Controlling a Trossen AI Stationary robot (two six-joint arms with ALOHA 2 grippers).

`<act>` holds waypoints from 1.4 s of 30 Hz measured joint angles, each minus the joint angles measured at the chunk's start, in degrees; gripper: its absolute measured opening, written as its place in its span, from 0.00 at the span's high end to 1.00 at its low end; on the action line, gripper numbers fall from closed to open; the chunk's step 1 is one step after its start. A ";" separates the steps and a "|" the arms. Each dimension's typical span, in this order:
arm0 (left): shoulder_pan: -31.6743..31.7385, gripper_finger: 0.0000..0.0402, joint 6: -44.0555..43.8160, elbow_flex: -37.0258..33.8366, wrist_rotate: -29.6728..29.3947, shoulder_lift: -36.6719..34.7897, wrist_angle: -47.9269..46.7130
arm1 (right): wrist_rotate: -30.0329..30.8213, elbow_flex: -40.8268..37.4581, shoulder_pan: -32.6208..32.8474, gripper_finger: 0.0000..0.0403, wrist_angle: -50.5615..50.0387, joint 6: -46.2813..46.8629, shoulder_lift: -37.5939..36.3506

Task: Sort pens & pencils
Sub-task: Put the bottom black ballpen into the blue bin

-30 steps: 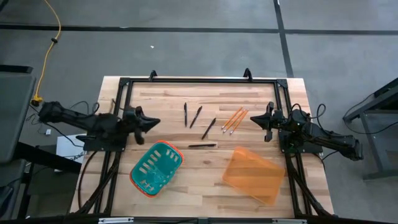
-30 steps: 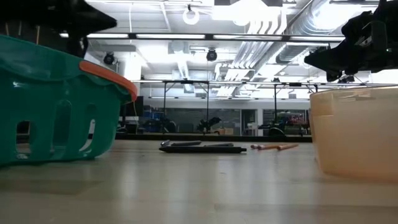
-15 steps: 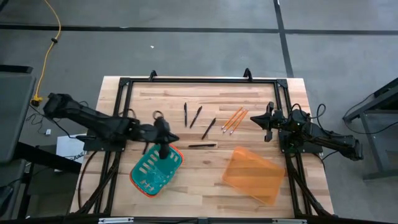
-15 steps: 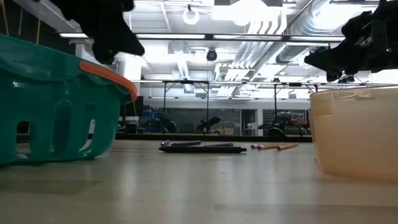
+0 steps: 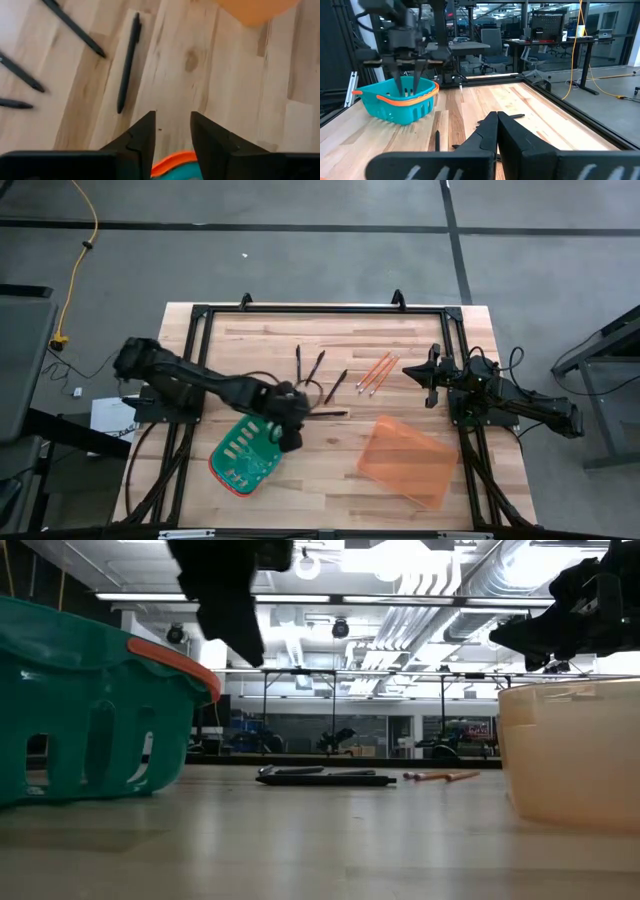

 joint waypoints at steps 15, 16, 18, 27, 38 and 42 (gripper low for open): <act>7.64 0.81 10.20 11.56 8.32 16.69 -4.43 | -0.04 -0.02 0.00 1.00 0.00 0.00 -0.06; 8.35 0.80 10.54 11.55 8.69 17.26 -4.56 | -0.02 -0.02 0.00 1.00 0.00 0.00 0.00; 9.39 0.76 10.97 11.45 8.80 18.28 -4.96 | -0.04 0.00 0.00 1.00 0.00 0.00 -0.02; 11.22 0.65 12.67 11.85 8.63 19.52 -3.82 | -0.02 -0.01 0.00 1.00 0.00 0.00 0.00; 12.61 0.74 16.74 17.86 7.99 24.87 -3.87 | -0.02 -0.02 0.00 1.00 0.00 0.00 0.00; 12.72 0.76 17.03 18.16 8.02 26.04 -4.47 | -0.02 -0.01 -0.01 1.00 0.00 0.00 -0.02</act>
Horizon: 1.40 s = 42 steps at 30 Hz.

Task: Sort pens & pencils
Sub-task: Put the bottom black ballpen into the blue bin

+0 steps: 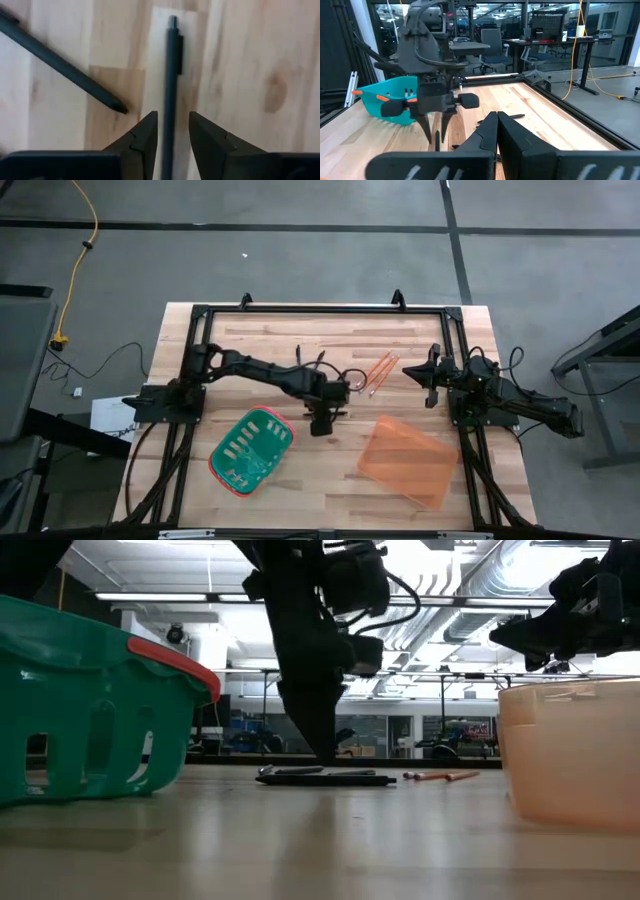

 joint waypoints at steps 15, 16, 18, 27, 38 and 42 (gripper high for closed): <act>-0.02 0.76 2.07 -0.14 0.34 1.91 -1.94 | 0.00 -0.01 0.01 1.00 0.00 0.00 0.02; -0.02 0.76 2.05 -0.13 0.31 2.16 -2.08 | 0.01 -0.01 0.01 1.00 0.00 0.00 0.02; -0.02 0.76 1.84 -0.07 0.35 2.22 -2.96 | 0.00 0.01 0.01 1.00 0.00 0.00 0.02; -0.02 0.78 2.04 0.08 0.32 3.12 -4.13 | 0.00 -0.01 0.01 1.00 0.00 0.00 0.02; 0.01 0.93 2.92 0.25 0.17 3.34 -4.11 | 0.02 0.01 0.01 1.00 0.00 0.00 0.02; -0.02 0.92 3.55 3.06 0.04 3.88 -7.78 | 0.00 0.01 0.00 1.00 0.00 0.00 0.02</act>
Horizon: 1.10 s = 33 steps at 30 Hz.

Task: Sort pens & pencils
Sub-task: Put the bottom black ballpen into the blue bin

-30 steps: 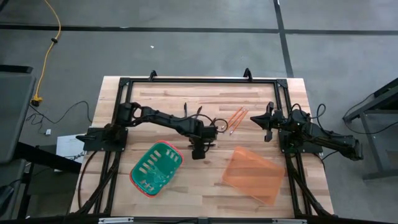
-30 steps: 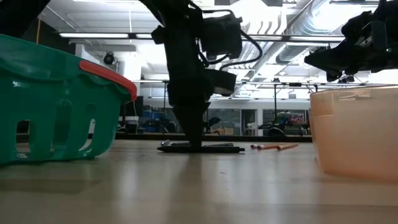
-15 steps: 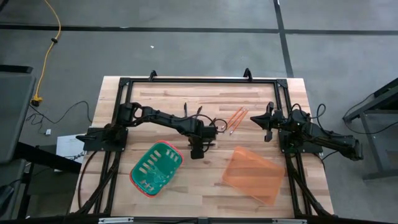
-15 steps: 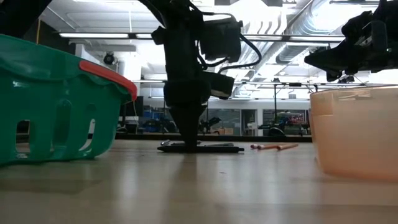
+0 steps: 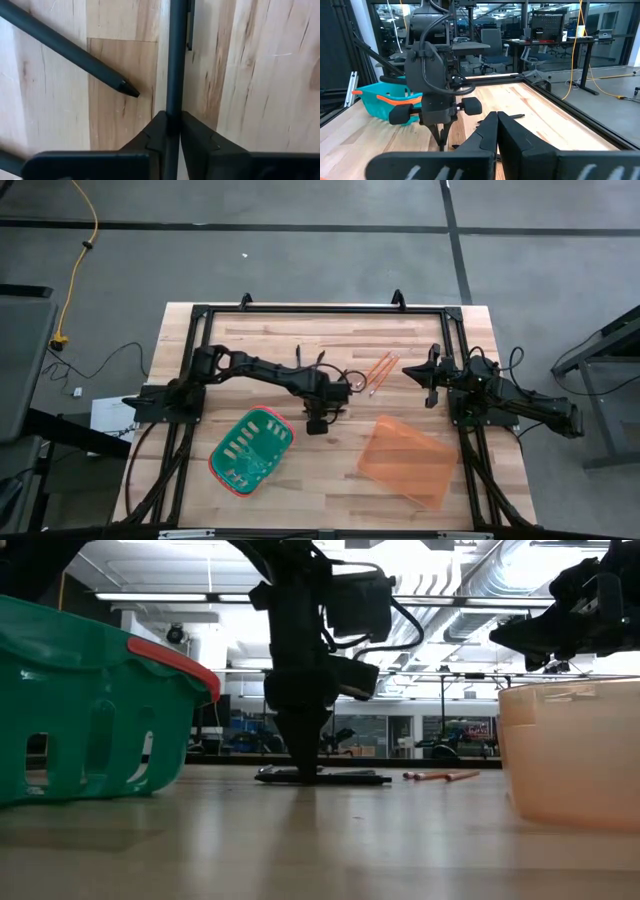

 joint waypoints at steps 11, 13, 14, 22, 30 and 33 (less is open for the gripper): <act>-0.83 0.95 1.05 6.18 -0.64 -2.72 -6.19 | 0.02 -0.02 0.02 1.00 0.00 0.00 -0.05; -1.31 0.95 0.79 6.18 -0.71 -4.66 -7.91 | 0.02 -0.02 0.01 1.00 0.00 0.00 0.15; -1.60 0.96 0.55 6.17 -0.76 -5.72 -7.96 | 0.00 -0.02 0.01 1.00 0.00 0.00 0.20; -4.03 0.96 -3.71 3.56 -0.63 -16.23 -9.06 | 0.00 -0.02 0.02 1.00 0.02 0.00 0.73; -7.04 0.96 -13.08 -5.65 -2.67 -28.48 -9.40 | 0.01 -0.02 0.00 1.00 0.02 0.00 0.76; -9.28 0.96 -18.08 -10.05 -2.68 -32.89 -9.14 | 0.01 -0.02 0.02 1.00 0.02 0.00 0.75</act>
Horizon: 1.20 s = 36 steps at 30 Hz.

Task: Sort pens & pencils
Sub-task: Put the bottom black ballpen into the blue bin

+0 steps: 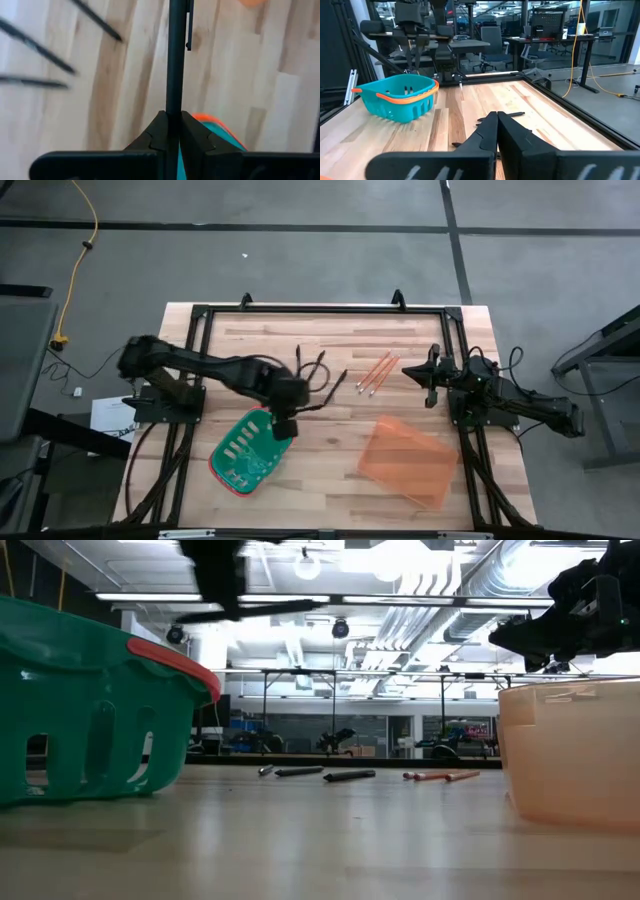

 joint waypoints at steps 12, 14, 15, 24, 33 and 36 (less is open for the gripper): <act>-13.58 0.96 -25.11 -12.84 -6.78 -11.75 1.28 | 0.01 0.01 -0.02 1.00 0.00 0.00 0.44; -16.25 0.96 -29.83 -15.01 -8.38 -12.41 1.48 | 0.01 0.02 -0.02 1.00 -0.01 0.00 0.43; -17.63 0.96 -32.22 -16.05 -8.69 -12.49 1.46 | 0.01 0.01 0.00 1.00 -0.01 0.00 0.41; -27.32 0.95 -49.71 -22.31 -9.52 -12.44 3.30 | 0.01 0.00 -0.02 1.00 -0.02 0.00 0.39; -30.10 0.95 -60.54 -30.31 -11.10 -12.42 9.71 | 0.00 0.00 -0.02 1.00 -0.02 0.00 0.38; -29.49 0.95 -61.86 -33.56 -9.96 -12.42 15.23 | 0.00 0.00 -0.01 1.00 -0.02 0.00 0.39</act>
